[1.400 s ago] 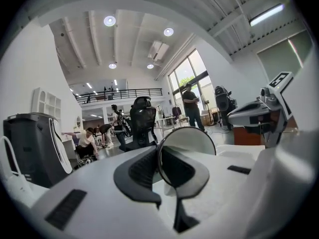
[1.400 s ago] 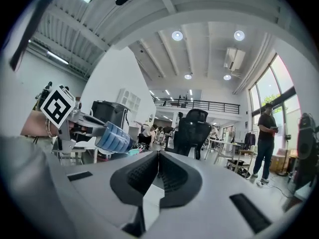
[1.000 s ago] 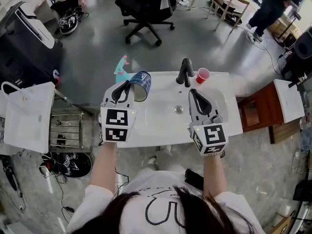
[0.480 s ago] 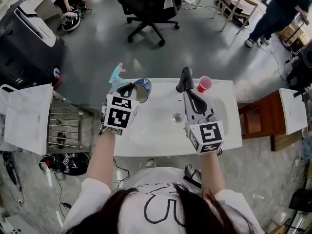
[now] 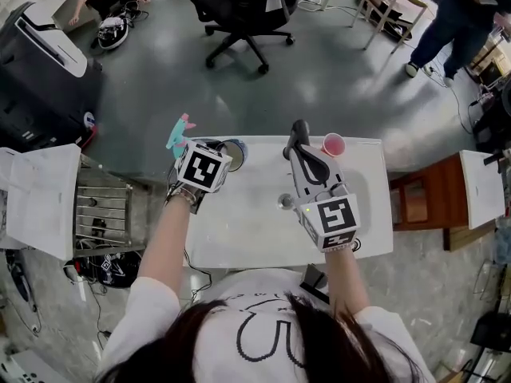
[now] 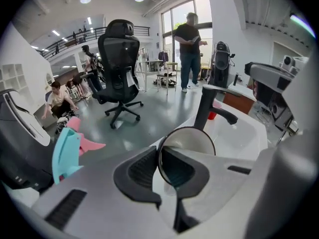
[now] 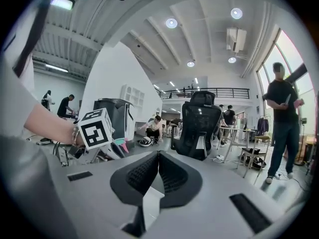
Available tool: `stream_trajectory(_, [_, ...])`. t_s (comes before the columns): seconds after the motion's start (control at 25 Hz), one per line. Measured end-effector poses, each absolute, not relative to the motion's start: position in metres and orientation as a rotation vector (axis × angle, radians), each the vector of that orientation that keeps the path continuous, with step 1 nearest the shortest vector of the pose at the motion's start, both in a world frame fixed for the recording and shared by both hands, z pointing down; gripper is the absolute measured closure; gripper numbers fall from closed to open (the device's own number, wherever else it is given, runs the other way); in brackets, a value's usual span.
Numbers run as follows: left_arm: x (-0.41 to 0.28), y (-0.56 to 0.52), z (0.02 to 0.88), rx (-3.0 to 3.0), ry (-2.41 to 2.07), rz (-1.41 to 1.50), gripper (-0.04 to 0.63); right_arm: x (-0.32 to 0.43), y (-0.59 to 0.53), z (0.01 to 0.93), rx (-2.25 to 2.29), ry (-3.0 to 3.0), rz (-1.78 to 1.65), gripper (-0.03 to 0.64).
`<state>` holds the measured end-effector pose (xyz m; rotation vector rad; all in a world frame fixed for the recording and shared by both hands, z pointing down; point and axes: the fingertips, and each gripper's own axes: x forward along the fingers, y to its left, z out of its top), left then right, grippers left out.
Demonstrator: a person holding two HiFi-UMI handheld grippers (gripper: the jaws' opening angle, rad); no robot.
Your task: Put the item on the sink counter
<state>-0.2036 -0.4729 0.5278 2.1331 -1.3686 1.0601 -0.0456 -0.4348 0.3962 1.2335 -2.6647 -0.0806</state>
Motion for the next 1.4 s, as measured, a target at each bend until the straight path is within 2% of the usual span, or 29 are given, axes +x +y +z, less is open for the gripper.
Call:
stream_trajectory(0.72, [-0.183, -0.507, 0.59, 1.885, -1.05, 1.366, 0.557, -0.042, -0.464, 0.396, 1.242, -2.701, -0.074, 0.589])
stream_trajectory(1.4, [-0.178, -0.517, 0.596, 1.865, -1.086, 1.434, 0.545, -0.032, -0.465, 0.401, 1.243, -2.706, -0.042, 0.589])
